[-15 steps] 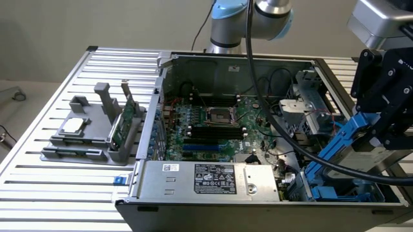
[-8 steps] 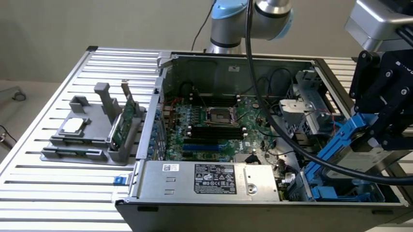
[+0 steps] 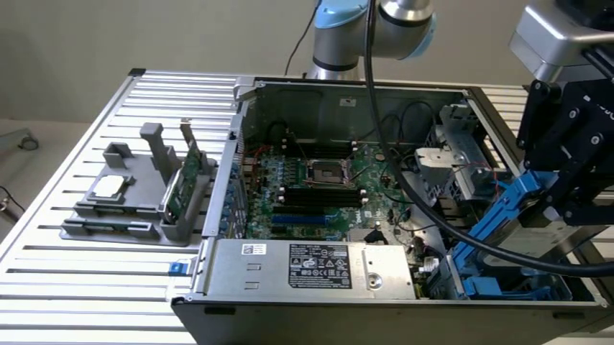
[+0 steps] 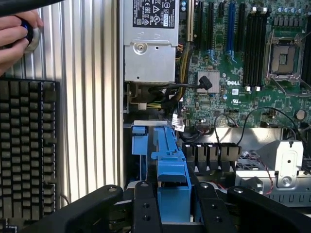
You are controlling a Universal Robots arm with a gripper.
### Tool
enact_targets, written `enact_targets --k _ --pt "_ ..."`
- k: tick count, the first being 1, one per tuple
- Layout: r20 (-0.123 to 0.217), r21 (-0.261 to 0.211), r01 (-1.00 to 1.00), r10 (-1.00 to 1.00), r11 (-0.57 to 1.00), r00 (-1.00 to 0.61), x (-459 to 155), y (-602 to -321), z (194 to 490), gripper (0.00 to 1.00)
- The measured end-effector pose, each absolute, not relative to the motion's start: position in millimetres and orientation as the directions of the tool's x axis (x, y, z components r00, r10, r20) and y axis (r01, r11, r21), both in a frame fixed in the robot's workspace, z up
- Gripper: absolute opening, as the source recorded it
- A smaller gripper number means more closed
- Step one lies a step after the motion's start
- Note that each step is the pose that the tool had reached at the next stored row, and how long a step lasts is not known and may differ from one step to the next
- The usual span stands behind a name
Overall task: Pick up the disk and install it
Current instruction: 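Pick up the disk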
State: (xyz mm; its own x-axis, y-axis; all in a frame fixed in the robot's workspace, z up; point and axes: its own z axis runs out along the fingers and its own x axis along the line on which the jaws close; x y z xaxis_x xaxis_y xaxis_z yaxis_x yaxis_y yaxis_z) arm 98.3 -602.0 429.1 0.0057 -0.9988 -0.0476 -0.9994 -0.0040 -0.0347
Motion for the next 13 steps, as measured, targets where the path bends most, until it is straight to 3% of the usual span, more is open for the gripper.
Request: enact_targets --k 13 --pt "-0.048 -0.034 -0.999 -0.999 -0.004 0.006 101.4 -601.5 423.1 0.33"
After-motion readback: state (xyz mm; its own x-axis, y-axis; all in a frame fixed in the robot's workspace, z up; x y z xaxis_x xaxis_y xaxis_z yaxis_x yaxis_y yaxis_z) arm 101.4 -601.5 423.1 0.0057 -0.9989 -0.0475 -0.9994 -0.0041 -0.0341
